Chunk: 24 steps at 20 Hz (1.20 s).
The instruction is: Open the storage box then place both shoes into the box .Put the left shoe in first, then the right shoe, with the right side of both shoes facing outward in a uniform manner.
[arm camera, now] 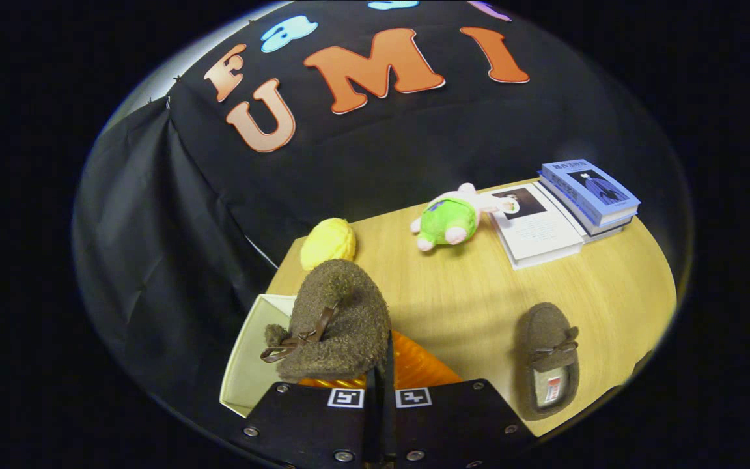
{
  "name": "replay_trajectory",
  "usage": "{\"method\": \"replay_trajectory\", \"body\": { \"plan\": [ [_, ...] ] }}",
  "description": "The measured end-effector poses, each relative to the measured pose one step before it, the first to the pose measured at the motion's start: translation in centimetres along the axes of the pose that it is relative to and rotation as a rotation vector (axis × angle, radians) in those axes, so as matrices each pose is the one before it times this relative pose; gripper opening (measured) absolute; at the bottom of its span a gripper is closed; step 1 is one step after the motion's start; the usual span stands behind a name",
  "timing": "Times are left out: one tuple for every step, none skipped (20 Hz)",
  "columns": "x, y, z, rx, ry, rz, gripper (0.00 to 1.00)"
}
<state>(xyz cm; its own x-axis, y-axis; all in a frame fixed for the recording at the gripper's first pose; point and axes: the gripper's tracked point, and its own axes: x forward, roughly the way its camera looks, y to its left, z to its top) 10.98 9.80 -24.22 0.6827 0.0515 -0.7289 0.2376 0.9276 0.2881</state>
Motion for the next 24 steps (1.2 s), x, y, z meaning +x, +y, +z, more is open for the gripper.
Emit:
{"method": "replay_trajectory", "body": {
  "plan": [
    [0.063, 1.549, 0.139, -0.00437, 0.00077, 0.01422, 0.03],
    [0.254, 1.471, 0.202, -0.00575, -0.00316, 0.01505, 0.03],
    [0.388, 1.528, -0.110, -0.00798, 0.00428, 0.01212, 0.03],
    [0.411, 1.450, -0.378, -0.00288, 0.01070, 0.01022, 0.03],
    [0.617, 1.345, -0.561, -0.00105, 0.01693, 0.01049, 0.03],
    [0.446, 1.123, -0.729, -0.00553, 0.01850, 0.00847, 0.03],
    [0.595, 0.978, -0.646, -0.01248, 0.01826, 0.00288, 0.03],
    [0.784, 0.677, -0.627, -0.01852, 0.01603, -0.00819, 0.03],
    [0.817, 0.562, -0.551, -0.01967, 0.01196, -0.01251, 0.03],
    [0.811, 0.114, -0.697, -0.01357, 0.01207, -0.01534, 0.03],
    [0.831, 0.093, -0.601, 0.00245, 0.01142, -0.01403, 0.03],
    [0.850, -0.146, -0.617, 0.00926, 0.01301, -0.01504, 0.03],
    [0.783, -0.181, -0.661, 0.01545, 0.01965, -0.01701, 0.04],
    [0.801, -0.025, -0.677, 0.00330, 0.02180, -0.01181, 0.04],
    [0.833, -0.061, -0.783, 0.00085, 0.02803, -0.01804, 0.03],
    [0.649, -0.141, -0.910, 0.00524, 0.03204, -0.01256, 0.04],
    [0.580, 0.109, -0.987, 0.01459, 0.03583, 0.00398, 0.05],
    [0.591, 0.270, -0.835, 0.02030, 0.04147, 0.01214, 0.11],
    [0.410, 0.151, -0.585, 0.01707, 0.03433, 0.01351, 0.13],
    [0.097, -0.127, 0.005, 0.01166, 0.00497, 0.00146, 0.17],
    [0.102, -0.229, 0.172, -0.00103, -0.00303, -0.00093, 0.19],
    [-0.003, -0.028, 0.119, 0.00184, -0.00301, 0.00066, 0.24],
    [0.060, 0.012, -0.068, 0.00004, 0.00282, 0.01181, 0.27],
    [0.190, 0.035, -0.706, -0.01006, 0.02741, 0.00807, 0.38]
  ]
}}
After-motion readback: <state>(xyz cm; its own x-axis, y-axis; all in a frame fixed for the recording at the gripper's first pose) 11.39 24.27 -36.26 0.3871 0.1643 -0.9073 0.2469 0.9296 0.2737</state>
